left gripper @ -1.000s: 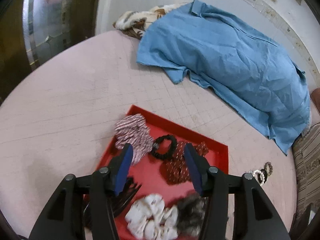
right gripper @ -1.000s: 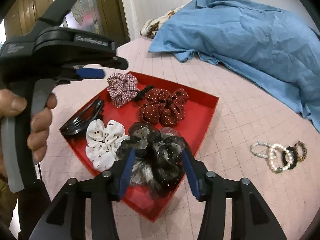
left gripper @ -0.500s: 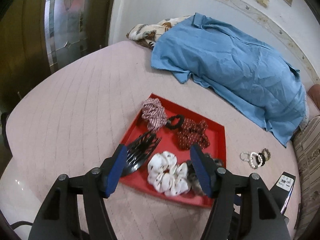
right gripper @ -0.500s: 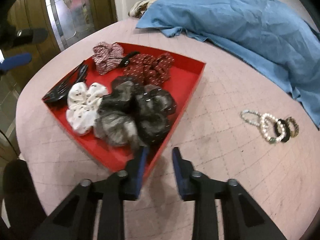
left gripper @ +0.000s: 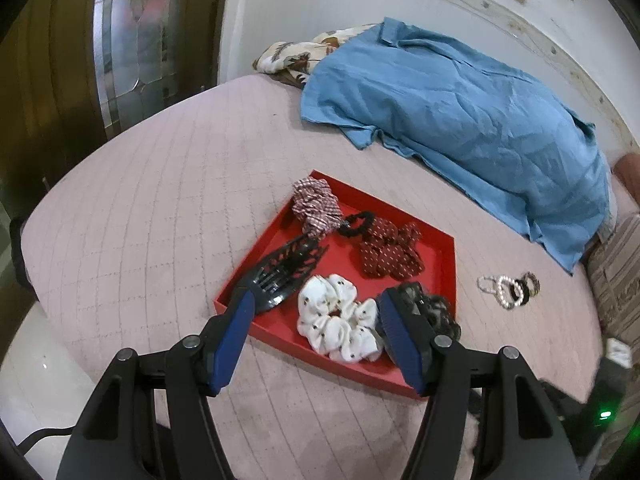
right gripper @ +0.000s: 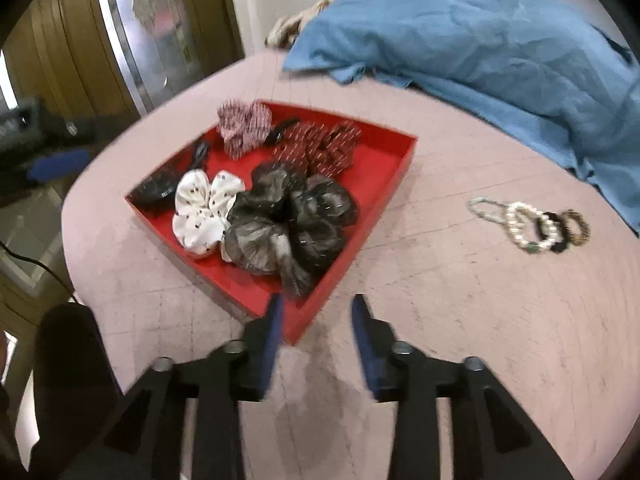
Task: Organize jewelry
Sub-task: 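Move both open tools from the tray toward the row of bracelets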
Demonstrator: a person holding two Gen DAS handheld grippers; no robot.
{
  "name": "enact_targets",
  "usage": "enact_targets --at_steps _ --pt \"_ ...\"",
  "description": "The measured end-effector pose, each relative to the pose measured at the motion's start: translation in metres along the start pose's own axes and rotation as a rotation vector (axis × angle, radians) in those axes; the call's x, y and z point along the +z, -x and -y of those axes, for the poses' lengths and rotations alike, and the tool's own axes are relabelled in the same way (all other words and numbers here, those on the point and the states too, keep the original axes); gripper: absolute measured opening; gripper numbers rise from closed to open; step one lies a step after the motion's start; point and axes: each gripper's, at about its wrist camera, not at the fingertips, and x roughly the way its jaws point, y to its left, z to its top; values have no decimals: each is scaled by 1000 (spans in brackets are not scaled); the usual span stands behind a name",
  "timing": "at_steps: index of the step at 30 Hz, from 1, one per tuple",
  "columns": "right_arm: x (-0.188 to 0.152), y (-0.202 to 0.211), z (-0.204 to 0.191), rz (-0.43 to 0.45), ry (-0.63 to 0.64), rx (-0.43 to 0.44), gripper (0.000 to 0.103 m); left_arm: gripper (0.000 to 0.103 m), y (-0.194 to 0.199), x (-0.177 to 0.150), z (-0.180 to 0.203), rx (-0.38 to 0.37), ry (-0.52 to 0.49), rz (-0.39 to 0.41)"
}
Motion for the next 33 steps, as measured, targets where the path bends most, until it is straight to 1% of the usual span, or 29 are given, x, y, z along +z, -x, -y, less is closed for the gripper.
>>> enact_targets --at_steps 1,5,12,18,22,28,30,33 --pt "-4 10 6 22 -4 -8 47 64 0 0 4 -4 -12 -4" --pt "-23 34 34 53 -41 -46 48 64 5 -9 24 -34 -54 -18" --pt "-68 69 114 64 -207 -141 49 64 9 -24 78 -97 -164 -54" --pt "-90 88 170 82 -335 -179 49 64 9 -32 126 -161 -251 -90" --pt "-98 95 190 100 -382 -182 49 64 0 -37 156 -203 -293 -125" --pt "-103 87 206 100 -421 -161 50 64 -20 -50 188 -223 -322 -177" --pt "-100 83 210 100 -418 -154 50 64 -25 -54 194 -224 -333 -185" --pt "-83 72 215 107 -404 -126 49 64 -35 -59 198 -224 -339 -200"
